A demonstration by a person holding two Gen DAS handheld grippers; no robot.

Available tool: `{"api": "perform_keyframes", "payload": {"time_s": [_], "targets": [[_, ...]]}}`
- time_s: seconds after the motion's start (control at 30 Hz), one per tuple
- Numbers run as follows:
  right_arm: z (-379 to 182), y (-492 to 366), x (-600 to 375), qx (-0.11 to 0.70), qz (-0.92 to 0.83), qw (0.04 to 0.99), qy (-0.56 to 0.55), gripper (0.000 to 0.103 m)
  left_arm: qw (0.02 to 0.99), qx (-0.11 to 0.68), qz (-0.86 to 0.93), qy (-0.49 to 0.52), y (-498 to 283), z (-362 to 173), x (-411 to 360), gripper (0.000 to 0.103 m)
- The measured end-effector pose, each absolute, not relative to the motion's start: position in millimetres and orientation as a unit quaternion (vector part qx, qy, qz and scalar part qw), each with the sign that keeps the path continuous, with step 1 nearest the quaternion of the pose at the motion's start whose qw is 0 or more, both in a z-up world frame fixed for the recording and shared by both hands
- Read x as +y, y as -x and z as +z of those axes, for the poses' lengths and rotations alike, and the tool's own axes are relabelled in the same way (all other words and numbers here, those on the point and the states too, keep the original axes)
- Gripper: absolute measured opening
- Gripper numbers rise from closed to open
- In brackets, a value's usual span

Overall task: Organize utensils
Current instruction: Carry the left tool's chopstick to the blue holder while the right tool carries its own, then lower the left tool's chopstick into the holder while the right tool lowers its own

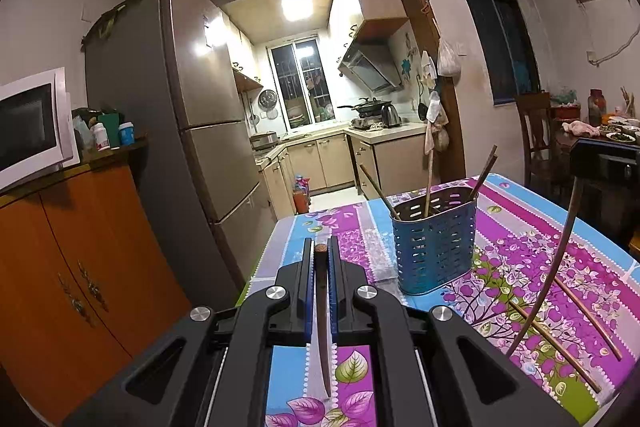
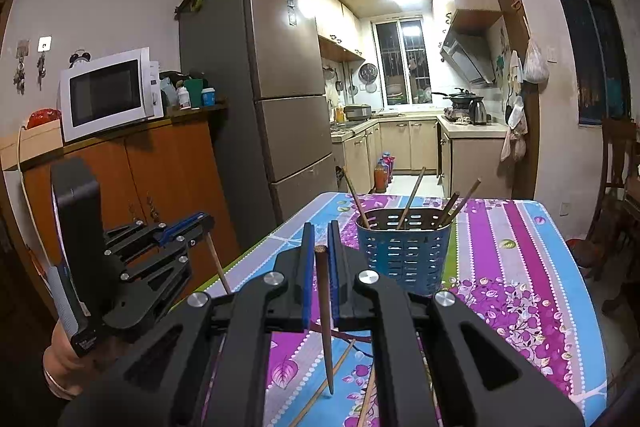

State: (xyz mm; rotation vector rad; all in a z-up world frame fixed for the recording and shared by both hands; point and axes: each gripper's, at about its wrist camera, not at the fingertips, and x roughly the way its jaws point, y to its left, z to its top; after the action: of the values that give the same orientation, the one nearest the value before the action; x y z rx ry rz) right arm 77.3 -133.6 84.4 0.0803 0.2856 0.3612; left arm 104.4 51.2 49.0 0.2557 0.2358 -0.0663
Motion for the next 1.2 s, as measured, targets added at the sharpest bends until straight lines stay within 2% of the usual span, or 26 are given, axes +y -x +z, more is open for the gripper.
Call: {"api": "perform_keyframes", "payload": {"time_s": [0.33,0.67,0.8,0.97,1.2], "targets": [[110,-105,-158,0.129,0.167,0.976,-0.049,0.005,0.984,0.102,-0.053,-0.133,-116,68,29,0.007],[175,-175,-196,0.08,0.136,0.984,-0.08,0.005,0.984,0.035,-0.158,-0.071,-175,159,-13,0.007],[192,-203,-202,0.058,0.123,0.987,-0.084,0.005,0.985,0.015,-0.168,-0.04,-212,179,-23,0.007],[186,-244,-210,0.047,0.102,0.989,-0.091,0.005,0.982,0.051,-0.181,-0.007,-262,168,-26,0.007],[136,-289,-218,0.087,0.088,0.985,-0.118,0.005,0.973,0.129,-0.193,-0.005,-308,118,-31,0.007]]}}
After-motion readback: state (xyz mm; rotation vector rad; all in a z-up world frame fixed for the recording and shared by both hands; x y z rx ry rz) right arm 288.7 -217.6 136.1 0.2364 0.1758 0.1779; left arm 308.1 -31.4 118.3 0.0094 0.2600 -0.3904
